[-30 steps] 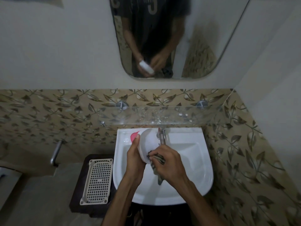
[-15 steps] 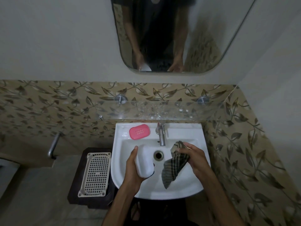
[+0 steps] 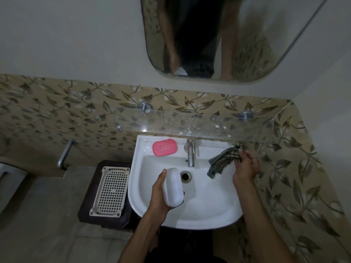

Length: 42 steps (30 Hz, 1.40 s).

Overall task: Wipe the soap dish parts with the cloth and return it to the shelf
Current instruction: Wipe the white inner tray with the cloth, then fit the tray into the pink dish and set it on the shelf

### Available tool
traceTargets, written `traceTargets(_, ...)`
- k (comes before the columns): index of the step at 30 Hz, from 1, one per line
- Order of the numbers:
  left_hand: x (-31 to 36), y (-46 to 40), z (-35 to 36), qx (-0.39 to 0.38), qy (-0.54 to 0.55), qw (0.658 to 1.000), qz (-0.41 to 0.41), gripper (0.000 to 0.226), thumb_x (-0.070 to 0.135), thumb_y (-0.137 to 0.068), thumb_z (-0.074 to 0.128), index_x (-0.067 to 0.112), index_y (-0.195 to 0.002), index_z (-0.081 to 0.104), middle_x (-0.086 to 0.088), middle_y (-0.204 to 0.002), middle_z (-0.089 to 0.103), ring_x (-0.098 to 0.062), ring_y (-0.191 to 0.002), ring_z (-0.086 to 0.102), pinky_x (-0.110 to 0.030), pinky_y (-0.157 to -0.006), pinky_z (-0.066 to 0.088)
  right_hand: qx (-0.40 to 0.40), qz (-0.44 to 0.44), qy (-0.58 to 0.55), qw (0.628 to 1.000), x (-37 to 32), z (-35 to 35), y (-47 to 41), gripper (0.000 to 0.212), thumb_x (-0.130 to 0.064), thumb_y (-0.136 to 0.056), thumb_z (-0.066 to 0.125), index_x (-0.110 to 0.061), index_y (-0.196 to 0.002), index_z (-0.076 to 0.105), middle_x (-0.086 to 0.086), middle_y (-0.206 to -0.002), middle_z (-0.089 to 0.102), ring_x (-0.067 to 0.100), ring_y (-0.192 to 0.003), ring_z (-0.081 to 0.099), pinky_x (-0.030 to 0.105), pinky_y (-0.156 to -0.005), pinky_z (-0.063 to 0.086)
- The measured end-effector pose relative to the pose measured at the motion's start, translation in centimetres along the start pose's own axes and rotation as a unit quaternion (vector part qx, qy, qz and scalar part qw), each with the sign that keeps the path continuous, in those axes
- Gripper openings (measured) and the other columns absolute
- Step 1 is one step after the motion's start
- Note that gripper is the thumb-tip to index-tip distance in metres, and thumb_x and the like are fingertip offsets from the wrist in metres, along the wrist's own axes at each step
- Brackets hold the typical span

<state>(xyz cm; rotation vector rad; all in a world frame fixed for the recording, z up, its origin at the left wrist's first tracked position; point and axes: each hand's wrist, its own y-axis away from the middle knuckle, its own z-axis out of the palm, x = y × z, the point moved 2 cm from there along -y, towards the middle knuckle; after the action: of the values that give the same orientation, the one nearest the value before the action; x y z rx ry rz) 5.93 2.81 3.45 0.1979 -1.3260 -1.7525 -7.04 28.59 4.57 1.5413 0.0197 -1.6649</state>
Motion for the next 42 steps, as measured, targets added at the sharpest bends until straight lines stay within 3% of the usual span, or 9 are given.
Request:
traceTargets(5, 0.2, -0.2, -0.3, -0.022, 0.046, 0.999, -0.007, 0.078, 0.059, -0.074, 0.079, 0.008, -0.133, 0.069, -0.029, -0.119, 0.071, -0.045, -0.104, 0.066, -0.052, -0.088, 0.054, -0.080, -0.036, 0.166, 0.982, 2.9, 2.9, -1.0, 0.034, 0.016, -0.095, 0.062, 0.003, -0.125, 0.068, 0.020, -0.132, 0.068, 0.026, -0.117, 0.062, 0.037, -0.098, 0.056)
traceTargets(10, 1.2, 0.0, -1.0, -0.070, 0.127, 0.989, -0.008, 0.076, 0.049, -0.066, 0.089, 0.005, -0.127, 0.073, -0.037, -0.135, 0.062, -0.050, -0.112, 0.067, -0.064, -0.103, 0.046, -0.284, -0.085, 0.548, 0.782, 5.0, 3.6, -2.0, 0.055, 0.006, -0.097, 0.065, -0.003, -0.150, 0.054, 0.019, -0.154, 0.054, 0.038, -0.141, 0.052, 0.038, -0.118, 0.041)
traceTargets(12, 1.6, -0.1, -1.1, -0.075, 0.152, 0.985, -0.005, 0.082, 0.049, -0.064, 0.092, 0.005, -0.130, 0.070, -0.036, -0.136, 0.062, -0.051, -0.113, 0.067, -0.067, -0.105, 0.043, -0.273, -0.142, 0.553, 0.774, 4.7, 3.6, -1.7, 0.056, 0.005, -0.095, 0.067, -0.004, -0.150, 0.055, 0.020, -0.151, 0.057, 0.038, -0.140, 0.053, 0.042, -0.119, 0.041)
traceTargets(16, 2.2, -0.8, -1.8, -0.078, 0.182, 0.980, 0.002, 0.086, 0.053, -0.064, 0.092, 0.003, -0.130, 0.071, -0.036, -0.135, 0.062, -0.051, -0.116, 0.065, -0.070, -0.110, 0.038, -0.149, -0.355, 0.486, 0.785, 5.5, 1.6, 1.9, 0.038, 0.008, -0.087, 0.070, 0.001, -0.124, 0.073, 0.020, -0.123, 0.073, 0.040, -0.115, 0.069, 0.048, -0.101, 0.056)
traceTargets(19, 2.5, -1.1, -2.3, -0.081, 0.192, 0.978, 0.013, 0.079, 0.054, -0.065, 0.090, 0.000, -0.121, 0.076, -0.036, -0.132, 0.064, -0.051, -0.116, 0.065, -0.071, -0.110, 0.037, -0.262, -0.394, 0.466, 0.747, 8.6, 1.7, 6.7, 0.027, 0.005, -0.085, 0.074, -0.011, -0.106, 0.077, 0.006, -0.103, 0.077, 0.028, -0.088, 0.074, 0.040, -0.076, 0.062)
traceTargets(22, 2.9, -0.7, -2.9, -0.079, 0.203, 0.976, 0.027, 0.073, 0.052, -0.073, 0.084, 0.003, -0.126, 0.073, -0.031, -0.131, 0.066, -0.049, -0.117, 0.065, -0.069, -0.111, 0.038, -0.419, -0.389, 0.515, 0.639, 12.2, 5.8, 10.4, 0.036, 0.002, -0.086, 0.070, -0.009, -0.120, 0.076, 0.008, -0.119, 0.076, 0.027, -0.106, 0.072, 0.041, -0.088, 0.062)
traceTargets(26, 3.6, 0.0, -4.6, -0.044, 0.219, 0.973, 0.053, 0.045, 0.047, -0.085, 0.071, 0.008, -0.103, 0.082, -0.025, -0.112, 0.074, -0.046, -0.100, 0.072, -0.066, -0.103, 0.043, -0.464, -0.379, 0.684, 0.416, 15.6, 13.2, 10.9, 0.083, -0.005, -0.087, 0.075, -0.010, -0.160, 0.036, 0.014, -0.167, 0.036, 0.031, -0.154, 0.035, 0.039, -0.125, 0.034)
traceTargets(31, 4.4, 0.8, -7.1, -0.004, 0.211, 0.976, 0.054, 0.047, 0.050, -0.090, 0.065, 0.008, -0.096, 0.084, -0.028, -0.107, 0.072, -0.046, -0.101, 0.068, -0.062, -0.106, 0.043, -0.458, -0.412, 0.763, 0.197, 16.9, 17.1, 9.9, 0.092, -0.016, -0.088, 0.081, -0.009, -0.161, 0.026, 0.015, -0.163, 0.036, 0.030, -0.151, 0.038, 0.042, -0.123, 0.032)
traceTargets(42, 5.4, 1.2, -9.2, 0.043, 0.196, 0.977, 0.073, 0.052, 0.050, -0.092, 0.066, 0.002, -0.097, 0.082, -0.029, -0.096, 0.068, -0.043, -0.088, 0.065, -0.049, -0.083, 0.056, -0.455, -0.398, 0.779, 0.163, 16.6, 18.9, 8.6, 0.079, -0.015, -0.091, 0.076, -0.011, -0.157, 0.032, 0.013, -0.156, 0.045, 0.030, -0.145, 0.046, 0.038, -0.119, 0.038)
